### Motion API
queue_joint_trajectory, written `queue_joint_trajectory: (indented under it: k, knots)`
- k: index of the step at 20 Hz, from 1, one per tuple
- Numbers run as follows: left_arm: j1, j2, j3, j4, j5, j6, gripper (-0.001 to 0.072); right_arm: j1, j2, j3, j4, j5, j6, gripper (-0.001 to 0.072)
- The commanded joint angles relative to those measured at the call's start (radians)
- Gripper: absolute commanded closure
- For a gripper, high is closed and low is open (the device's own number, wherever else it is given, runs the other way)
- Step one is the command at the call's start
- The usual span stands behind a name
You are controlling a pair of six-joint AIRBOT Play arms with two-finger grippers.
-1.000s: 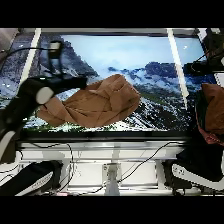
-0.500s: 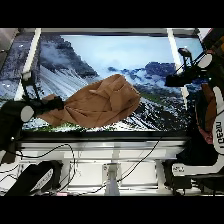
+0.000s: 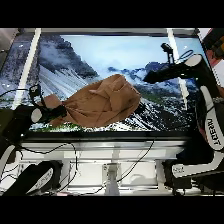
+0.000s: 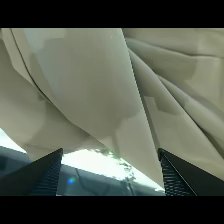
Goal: Fold the clothes and pants, and hang the long-sleeved shirts on hangers.
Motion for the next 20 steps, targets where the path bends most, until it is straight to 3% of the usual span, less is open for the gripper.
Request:
queue_joint_trajectory:
  k: [1,3,4,6,10,11,12,13,16,20]
  knots:
    - [0.001,-0.013,-0.003,-0.034,0.004,-0.011,0.0001,0.151,-0.006,0.000,-0.163,-0.187,0.002,0.0255]
    - [0.001,-0.013,-0.003,-0.050,0.004,-0.011,0.0001,0.190,-0.031,0.000,-0.263,-0.250,0.128,0.0261]
    - [0.001,-0.013,-0.003,-0.054,0.004,-0.011,0.0002,0.195,-0.049,0.000,-0.255,-0.237,0.134,0.0261]
    - [0.001,-0.013,-0.003,-0.053,0.004,-0.011,0.0001,0.217,-0.090,0.000,-0.236,-0.140,0.111,0.0260]
    - [0.001,-0.013,-0.003,-0.053,0.004,-0.011,0.0001,0.328,-0.130,-0.002,-0.169,0.074,-0.048,0.0257]
    - [0.001,-0.013,-0.003,-0.052,0.004,-0.011,0.0001,0.366,-0.130,-0.002,-0.166,0.090,-0.062,0.0239]
    - [0.001,-0.013,-0.004,-0.051,0.004,-0.011,0.0001,0.405,-0.130,-0.002,-0.166,0.098,-0.062,0.0165]
    - [0.001,-0.013,-0.004,-0.048,0.004,-0.011,0.0001,0.447,-0.130,-0.002,-0.168,0.106,-0.063,0.0153]
    - [0.001,-0.013,-0.004,-0.049,0.004,-0.011,0.0001,0.556,-0.130,0.000,-0.186,0.146,-0.106,0.0153]
    - [0.001,-0.013,-0.004,-0.048,0.004,-0.011,0.0001,0.583,-0.125,0.000,-0.278,0.124,-0.084,0.0153]
